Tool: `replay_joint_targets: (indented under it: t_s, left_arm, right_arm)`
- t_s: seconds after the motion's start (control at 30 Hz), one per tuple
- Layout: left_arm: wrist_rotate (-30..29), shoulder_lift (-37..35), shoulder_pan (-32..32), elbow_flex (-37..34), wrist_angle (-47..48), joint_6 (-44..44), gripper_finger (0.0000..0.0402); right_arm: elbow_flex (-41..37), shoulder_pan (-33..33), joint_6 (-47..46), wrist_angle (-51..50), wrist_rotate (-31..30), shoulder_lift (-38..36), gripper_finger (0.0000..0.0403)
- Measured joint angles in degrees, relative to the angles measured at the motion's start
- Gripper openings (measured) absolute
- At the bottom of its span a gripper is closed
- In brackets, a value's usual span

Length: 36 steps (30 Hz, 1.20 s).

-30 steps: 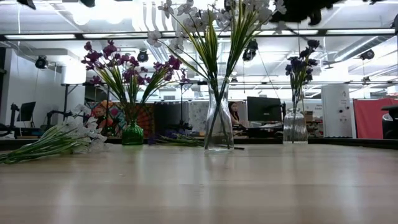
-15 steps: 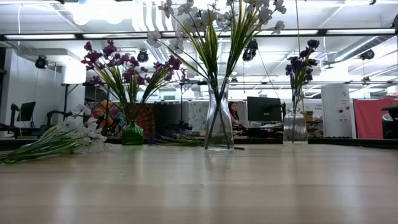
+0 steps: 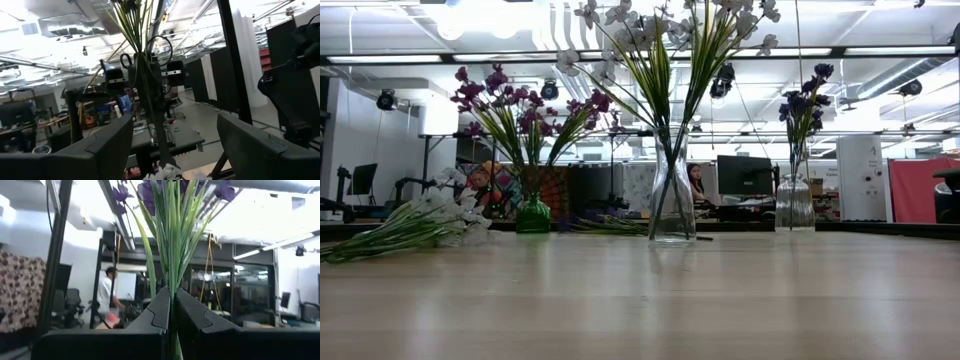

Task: Sort flowers into vase by color
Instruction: Put the bottom blue flowers into the top transparent flower vase

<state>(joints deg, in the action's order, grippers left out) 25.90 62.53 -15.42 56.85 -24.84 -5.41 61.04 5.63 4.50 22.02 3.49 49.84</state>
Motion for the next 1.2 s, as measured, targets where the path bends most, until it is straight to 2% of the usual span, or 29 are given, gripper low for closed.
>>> replay_joint_targets:
  t_s: [0.13,0.3,0.5,0.7,0.97,1.2]
  left_arm:
    - [0.05,3.94,0.96,1.92,-3.72,0.06,0.0270]
    - [0.11,10.03,1.40,6.76,-3.66,-0.09,0.0270]
    - [4.39,18.18,1.67,12.38,-4.00,-0.55,0.0270]
    - [5.32,25.87,3.33,18.41,-5.74,-0.57,0.0270]
    - [8.56,31.50,4.13,25.12,-5.83,-0.07,0.0270]
    - [11.18,33.57,4.90,27.85,-6.10,0.11,0.0270]
  right_arm:
    - [-0.14,-1.17,0.59,6.51,-0.01,2.73,0.0012]
    - [1.10,-1.78,1.31,11.80,0.00,6.89,0.0012]
    - [5.00,-1.77,-0.03,12.17,0.29,11.38,0.0012]
    - [8.51,-1.77,-1.80,12.27,1.68,16.24,0.0012]
    - [9.08,-2.01,-3.72,16.63,3.19,19.33,0.0012]
    - [9.07,-2.01,-3.19,19.69,2.99,19.74,0.0013]
